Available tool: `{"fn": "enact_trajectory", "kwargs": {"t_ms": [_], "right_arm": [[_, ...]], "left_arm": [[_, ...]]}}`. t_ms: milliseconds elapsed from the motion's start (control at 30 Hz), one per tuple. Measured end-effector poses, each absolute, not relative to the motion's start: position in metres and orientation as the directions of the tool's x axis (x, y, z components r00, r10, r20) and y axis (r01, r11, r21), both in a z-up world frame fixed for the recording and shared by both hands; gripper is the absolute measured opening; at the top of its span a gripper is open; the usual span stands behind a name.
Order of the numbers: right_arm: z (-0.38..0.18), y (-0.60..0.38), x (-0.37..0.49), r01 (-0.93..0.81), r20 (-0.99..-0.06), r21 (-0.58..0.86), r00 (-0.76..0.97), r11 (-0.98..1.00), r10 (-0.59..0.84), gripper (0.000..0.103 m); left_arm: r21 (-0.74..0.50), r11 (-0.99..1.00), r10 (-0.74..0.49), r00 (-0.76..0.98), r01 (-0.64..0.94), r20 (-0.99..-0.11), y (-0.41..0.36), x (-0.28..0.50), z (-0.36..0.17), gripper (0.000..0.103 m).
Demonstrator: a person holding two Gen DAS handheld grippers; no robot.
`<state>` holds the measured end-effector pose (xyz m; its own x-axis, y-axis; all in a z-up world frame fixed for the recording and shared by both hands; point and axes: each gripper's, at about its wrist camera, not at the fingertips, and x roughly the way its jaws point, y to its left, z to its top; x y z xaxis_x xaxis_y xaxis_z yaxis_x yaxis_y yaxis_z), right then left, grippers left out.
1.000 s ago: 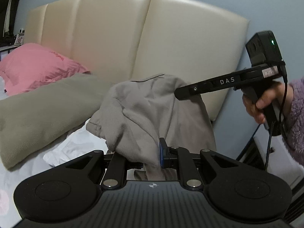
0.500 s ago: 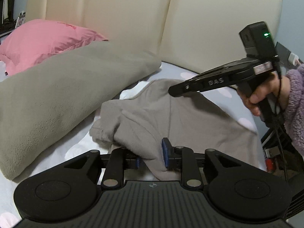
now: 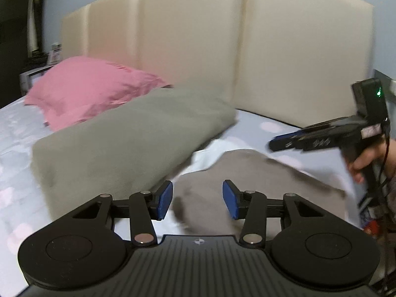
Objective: Fold clothes
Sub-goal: 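Lower the brown top onto the white folded cloth and open both tools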
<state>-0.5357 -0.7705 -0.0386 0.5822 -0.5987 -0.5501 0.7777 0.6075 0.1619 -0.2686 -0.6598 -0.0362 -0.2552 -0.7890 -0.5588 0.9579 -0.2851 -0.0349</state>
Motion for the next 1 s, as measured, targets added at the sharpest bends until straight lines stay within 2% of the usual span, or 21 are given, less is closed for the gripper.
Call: {"fn": "enact_trajectory", "kwargs": {"t_ms": [67, 133, 200, 300, 433, 500, 567, 633, 700, 767, 933, 1000], "right_arm": [[-0.044, -0.761, -0.525, 0.768, -0.549, 0.127, 0.581, 0.628, -0.6, 0.029], [-0.056, -0.761, -0.514, 0.78, -0.569, 0.08, 0.548, 0.621, -0.614, 0.027], [-0.069, -0.766, -0.512, 0.788, -0.585, 0.082, 0.534, 0.611, -0.611, 0.018], [-0.088, -0.772, -0.513, 0.802, -0.591, 0.094, 0.522, 0.591, -0.615, 0.012], [-0.098, -0.774, -0.511, 0.806, -0.577, 0.09, 0.521, 0.585, -0.629, 0.012], [-0.093, -0.771, -0.511, 0.812, -0.569, 0.084, 0.515, 0.577, -0.641, 0.012], [-0.082, -0.758, -0.518, 0.814, -0.539, 0.094, 0.526, 0.574, -0.658, 0.019], [-0.073, -0.74, -0.527, 0.808, -0.505, 0.113, 0.548, 0.578, -0.667, 0.02], [-0.077, -0.724, -0.531, 0.812, -0.494, 0.107, 0.544, 0.573, -0.678, 0.036], [-0.082, -0.709, -0.535, 0.818, -0.487, 0.098, 0.536, 0.567, -0.689, 0.042], [-0.095, -0.672, -0.544, 0.831, -0.469, 0.076, 0.517, 0.551, -0.716, 0.043], [-0.107, -0.666, -0.545, 0.834, -0.48, 0.053, 0.503, 0.549, -0.718, 0.047]], "left_arm": [[-0.01, -0.285, -0.779, -0.238, 0.958, -0.58, -0.67, -0.277, -0.047, 0.039], [-0.007, -0.249, -0.753, -0.198, 0.969, -0.628, -0.684, -0.28, -0.063, 0.03], [-0.019, -0.226, -0.736, -0.184, 0.974, -0.652, -0.694, -0.276, -0.08, 0.03], [-0.056, -0.207, -0.704, -0.189, 0.977, -0.684, -0.7, -0.266, -0.1, 0.03], [-0.08, -0.195, -0.698, -0.196, 0.978, -0.689, -0.699, -0.261, -0.106, 0.032], [-0.051, -0.192, -0.717, -0.175, 0.98, -0.675, -0.692, -0.265, -0.097, 0.032], [-0.007, -0.204, -0.747, -0.161, 0.979, -0.645, -0.678, -0.275, -0.084, 0.035], [0.004, -0.233, -0.766, -0.181, 0.973, -0.617, -0.661, -0.288, -0.073, 0.041], [0.009, -0.277, -0.773, -0.217, 0.961, -0.596, -0.646, -0.307, -0.067, 0.041], [0.006, -0.323, -0.771, -0.259, 0.946, -0.582, -0.632, -0.326, -0.065, 0.043], [0.067, -0.349, -0.727, -0.225, 0.935, -0.649, -0.623, -0.359, -0.094, 0.042], [0.07, -0.338, -0.726, -0.213, 0.939, -0.653, -0.62, -0.359, -0.099, 0.042]]}}
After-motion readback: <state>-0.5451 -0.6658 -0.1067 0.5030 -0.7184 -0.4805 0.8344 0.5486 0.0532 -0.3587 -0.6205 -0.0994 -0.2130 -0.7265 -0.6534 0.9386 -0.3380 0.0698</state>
